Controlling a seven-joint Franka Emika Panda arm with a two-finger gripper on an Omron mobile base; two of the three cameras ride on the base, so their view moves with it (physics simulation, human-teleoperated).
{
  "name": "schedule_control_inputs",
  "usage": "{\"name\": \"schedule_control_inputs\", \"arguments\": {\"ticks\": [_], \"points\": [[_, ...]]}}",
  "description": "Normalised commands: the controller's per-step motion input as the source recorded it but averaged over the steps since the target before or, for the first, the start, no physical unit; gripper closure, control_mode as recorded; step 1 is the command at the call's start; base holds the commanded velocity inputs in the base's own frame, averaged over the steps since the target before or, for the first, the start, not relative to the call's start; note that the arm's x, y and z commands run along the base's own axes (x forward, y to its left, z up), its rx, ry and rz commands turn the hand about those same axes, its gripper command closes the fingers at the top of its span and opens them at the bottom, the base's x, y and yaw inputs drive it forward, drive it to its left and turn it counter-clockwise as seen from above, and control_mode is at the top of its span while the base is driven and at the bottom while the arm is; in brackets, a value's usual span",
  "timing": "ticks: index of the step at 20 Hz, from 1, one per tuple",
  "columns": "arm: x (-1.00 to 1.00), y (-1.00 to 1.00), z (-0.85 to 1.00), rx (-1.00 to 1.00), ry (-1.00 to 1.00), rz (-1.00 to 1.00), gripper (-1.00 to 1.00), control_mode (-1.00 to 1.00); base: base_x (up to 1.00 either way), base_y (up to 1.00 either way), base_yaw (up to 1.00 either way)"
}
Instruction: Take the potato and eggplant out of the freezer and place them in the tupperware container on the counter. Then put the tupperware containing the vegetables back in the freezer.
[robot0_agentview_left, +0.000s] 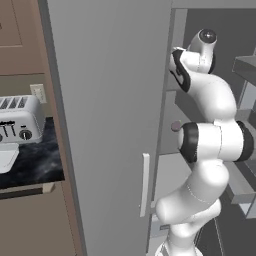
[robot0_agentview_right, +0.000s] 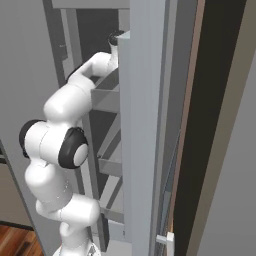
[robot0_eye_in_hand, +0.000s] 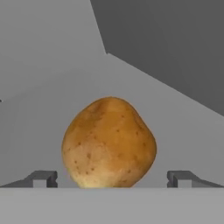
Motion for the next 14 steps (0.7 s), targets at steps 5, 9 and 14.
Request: {"name": "schedule_control_inputs", "arguments": {"ticks": [5,9,14], "points": [[0.26,-0.18,-0.02,0.0,0.02,0.0,-1.0,-1.0,0.0,0.0,0.0],[0.25,-0.12,-0.06,0.0,0.05,0.0,-1.0,-1.0,0.0,0.0,0.0],[0.18,-0.03,-0.13,0.0,0.06,0.0,-1.0,-1.0,0.0,0.0,0.0]]}}
